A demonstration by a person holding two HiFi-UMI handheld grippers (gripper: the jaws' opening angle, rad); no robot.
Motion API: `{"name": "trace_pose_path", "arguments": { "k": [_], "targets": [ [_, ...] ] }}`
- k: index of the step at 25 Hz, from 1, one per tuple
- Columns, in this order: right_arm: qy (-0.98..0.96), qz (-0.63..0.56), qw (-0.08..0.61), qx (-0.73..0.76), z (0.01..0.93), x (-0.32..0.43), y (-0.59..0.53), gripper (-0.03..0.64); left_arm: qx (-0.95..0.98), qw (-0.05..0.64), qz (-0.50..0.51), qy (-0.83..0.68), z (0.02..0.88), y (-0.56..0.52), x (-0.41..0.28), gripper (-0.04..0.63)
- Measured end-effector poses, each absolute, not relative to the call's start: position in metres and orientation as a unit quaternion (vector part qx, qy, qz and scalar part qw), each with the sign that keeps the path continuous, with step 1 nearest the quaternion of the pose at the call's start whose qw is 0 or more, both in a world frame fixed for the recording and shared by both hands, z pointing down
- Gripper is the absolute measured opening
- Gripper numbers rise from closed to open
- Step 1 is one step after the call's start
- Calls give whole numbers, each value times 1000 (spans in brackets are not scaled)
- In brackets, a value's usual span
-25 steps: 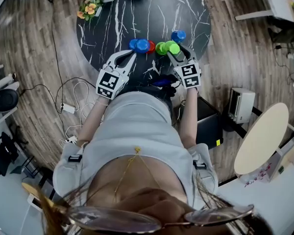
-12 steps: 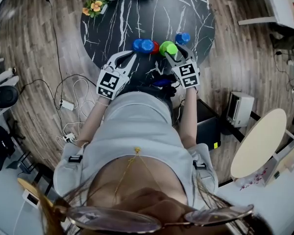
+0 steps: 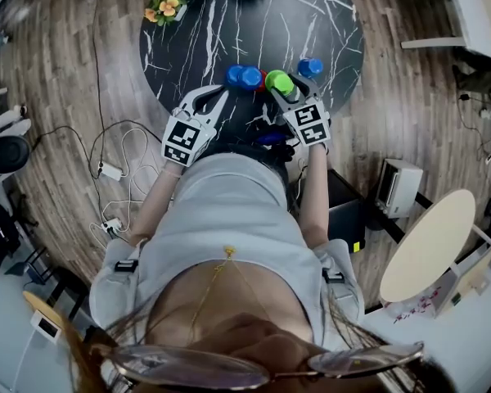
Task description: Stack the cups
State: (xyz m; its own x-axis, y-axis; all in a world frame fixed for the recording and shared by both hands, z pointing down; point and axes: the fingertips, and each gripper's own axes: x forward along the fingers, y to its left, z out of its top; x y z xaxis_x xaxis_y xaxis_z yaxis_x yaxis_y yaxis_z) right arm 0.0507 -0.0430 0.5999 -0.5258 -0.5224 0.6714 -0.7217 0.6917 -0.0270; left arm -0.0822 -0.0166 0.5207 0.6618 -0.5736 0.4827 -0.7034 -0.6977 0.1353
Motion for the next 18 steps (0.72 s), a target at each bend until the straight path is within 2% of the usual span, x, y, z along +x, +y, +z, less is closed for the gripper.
{"name": "trace_pose_path", "arguments": {
  "k": [18],
  "targets": [
    [-867,159,309,356,602,46,-42,256,900,160,209,-347,523,-20,-78,38]
  ]
}}
